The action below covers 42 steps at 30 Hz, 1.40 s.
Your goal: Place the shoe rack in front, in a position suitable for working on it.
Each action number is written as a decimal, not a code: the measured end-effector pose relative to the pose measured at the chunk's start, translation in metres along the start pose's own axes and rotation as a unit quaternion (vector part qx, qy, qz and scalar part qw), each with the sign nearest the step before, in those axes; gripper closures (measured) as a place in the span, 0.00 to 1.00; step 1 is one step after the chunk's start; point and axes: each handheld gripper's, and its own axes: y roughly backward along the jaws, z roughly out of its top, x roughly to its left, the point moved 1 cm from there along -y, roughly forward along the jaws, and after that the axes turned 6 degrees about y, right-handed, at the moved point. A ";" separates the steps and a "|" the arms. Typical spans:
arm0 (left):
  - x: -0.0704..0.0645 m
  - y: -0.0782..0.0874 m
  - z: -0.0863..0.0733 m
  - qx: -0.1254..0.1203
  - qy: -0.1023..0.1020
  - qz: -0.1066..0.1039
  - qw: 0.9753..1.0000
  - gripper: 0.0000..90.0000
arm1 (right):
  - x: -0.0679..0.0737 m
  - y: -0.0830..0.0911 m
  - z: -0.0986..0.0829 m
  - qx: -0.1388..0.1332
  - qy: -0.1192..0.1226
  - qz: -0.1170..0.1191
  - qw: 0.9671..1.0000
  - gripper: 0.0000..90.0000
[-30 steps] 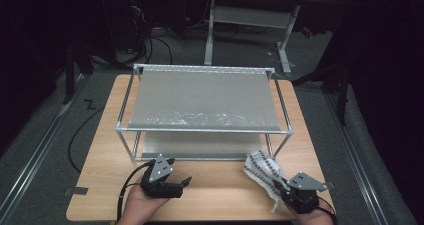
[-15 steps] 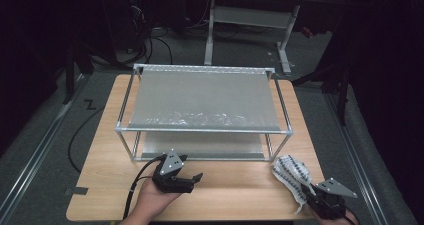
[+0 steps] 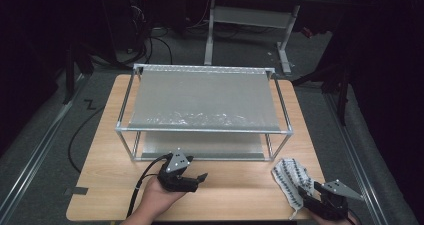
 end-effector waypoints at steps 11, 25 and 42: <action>0.010 0.018 -0.002 -0.007 0.011 0.029 1.000 0.27 | 0.018 0.005 0.026 -0.056 0.023 0.024 0.998 0.35; 0.043 0.102 -0.038 -0.032 0.050 0.159 0.985 0.36 | 0.030 -0.026 0.077 -0.091 0.045 0.057 0.993 0.37; 0.096 0.136 -0.051 -0.037 0.118 0.257 0.958 0.46 | 0.020 -0.052 0.102 -0.099 0.040 0.063 0.992 0.46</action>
